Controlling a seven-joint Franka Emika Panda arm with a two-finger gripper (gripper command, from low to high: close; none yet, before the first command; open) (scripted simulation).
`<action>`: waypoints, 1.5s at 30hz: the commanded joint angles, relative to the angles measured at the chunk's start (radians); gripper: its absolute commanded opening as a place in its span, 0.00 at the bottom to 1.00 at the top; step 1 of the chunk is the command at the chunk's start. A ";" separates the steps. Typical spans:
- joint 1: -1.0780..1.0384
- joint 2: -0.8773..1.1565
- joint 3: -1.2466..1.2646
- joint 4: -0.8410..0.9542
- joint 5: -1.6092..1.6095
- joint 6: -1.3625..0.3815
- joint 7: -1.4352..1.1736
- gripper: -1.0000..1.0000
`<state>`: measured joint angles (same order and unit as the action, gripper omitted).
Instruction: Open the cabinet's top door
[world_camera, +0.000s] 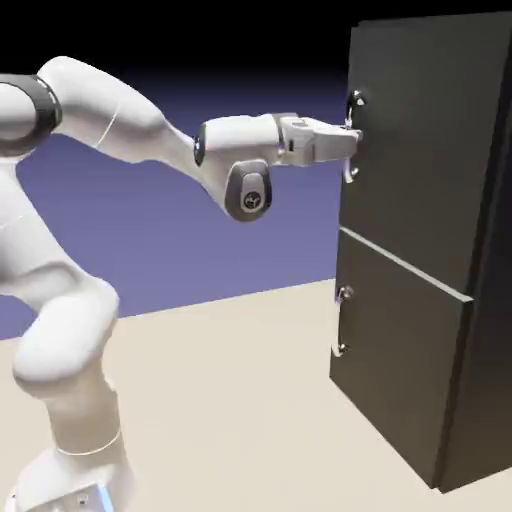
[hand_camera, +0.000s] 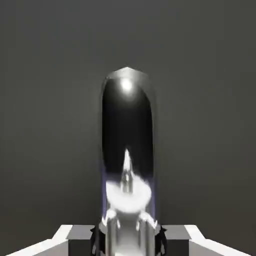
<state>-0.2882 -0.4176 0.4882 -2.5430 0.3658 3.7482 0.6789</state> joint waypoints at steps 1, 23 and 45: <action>0.036 0.007 -0.026 -0.005 0.014 0.002 -0.023 0.00; 0.702 -0.240 -0.734 -0.222 -0.312 -0.050 -0.084 0.00; 1.108 -0.635 -0.946 -0.295 0.180 -0.204 -0.806 0.00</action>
<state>0.8204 -1.0528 -0.4577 -2.8384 0.5448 3.5433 -0.1263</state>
